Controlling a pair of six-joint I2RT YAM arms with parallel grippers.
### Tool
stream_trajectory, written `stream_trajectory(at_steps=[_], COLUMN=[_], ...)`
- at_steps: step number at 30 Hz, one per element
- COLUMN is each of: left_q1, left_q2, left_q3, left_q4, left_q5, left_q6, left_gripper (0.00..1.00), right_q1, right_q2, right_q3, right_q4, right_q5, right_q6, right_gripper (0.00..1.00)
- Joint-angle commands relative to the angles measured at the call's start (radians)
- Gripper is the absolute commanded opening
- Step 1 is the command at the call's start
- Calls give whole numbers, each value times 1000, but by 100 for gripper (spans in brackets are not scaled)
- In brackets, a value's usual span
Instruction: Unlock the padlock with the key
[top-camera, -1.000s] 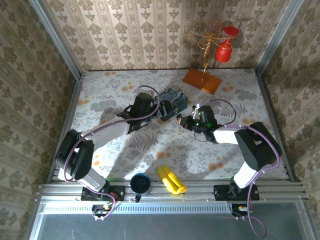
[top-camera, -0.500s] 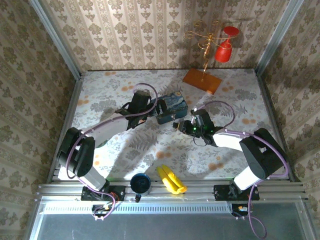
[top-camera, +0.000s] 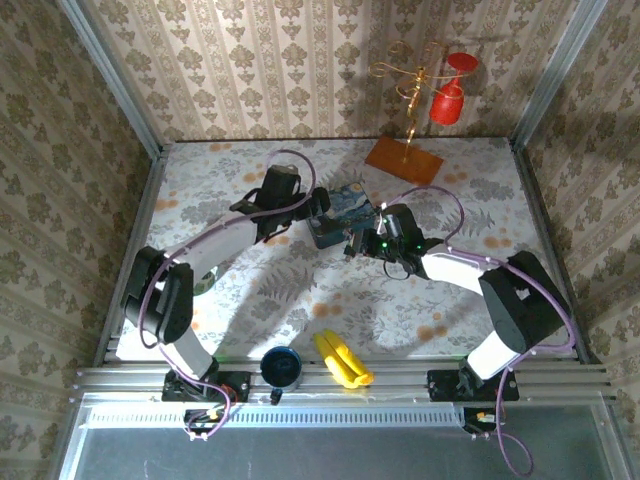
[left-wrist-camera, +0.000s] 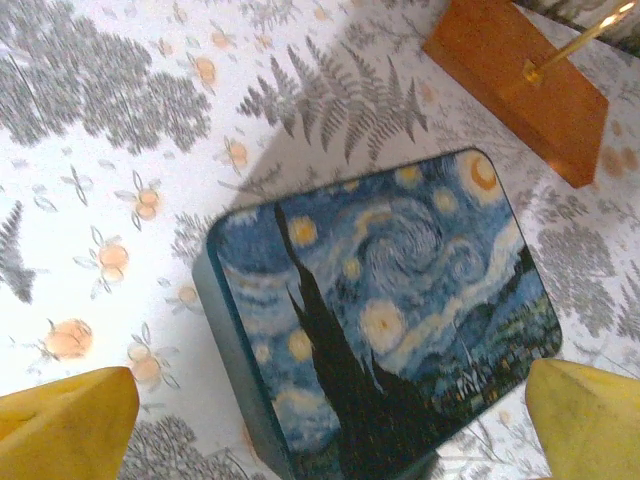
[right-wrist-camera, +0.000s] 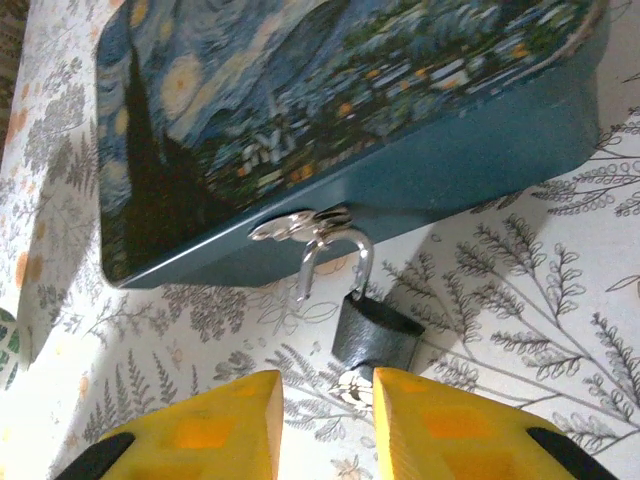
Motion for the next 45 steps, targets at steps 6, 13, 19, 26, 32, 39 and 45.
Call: stream_trajectory(at_steps=[6,13,19,26,32,39,45], left_q1=[4,12,18,18,18,18,18], left_q2=[162,222,240,255,255,250,247], left_q3=[196,222,220,215,210,209,206], left_q4=[-269,-299,-299,-293,-295,-293,-292], left_q5=[-90,-107,-106,-80,-77,-75,-77], left_q6=[185,195,190,175,168,166,162], left_gripper=[100,100,100,100,100,100,100], right_q1=[-30,-23,2,29,57,121,170], right_q2=[161,217,230,228,248,261,288], right_q3=[69,80,92,113,168,250,315], right_q4=[52,63,39,27,-69,-255,-387], right_q5=[-79,-91,-66,-33,39,202,323], right_q6=[12,13,2,-2,-30,-108,-140], right_gripper=[35,38,40,46,46,47,47])
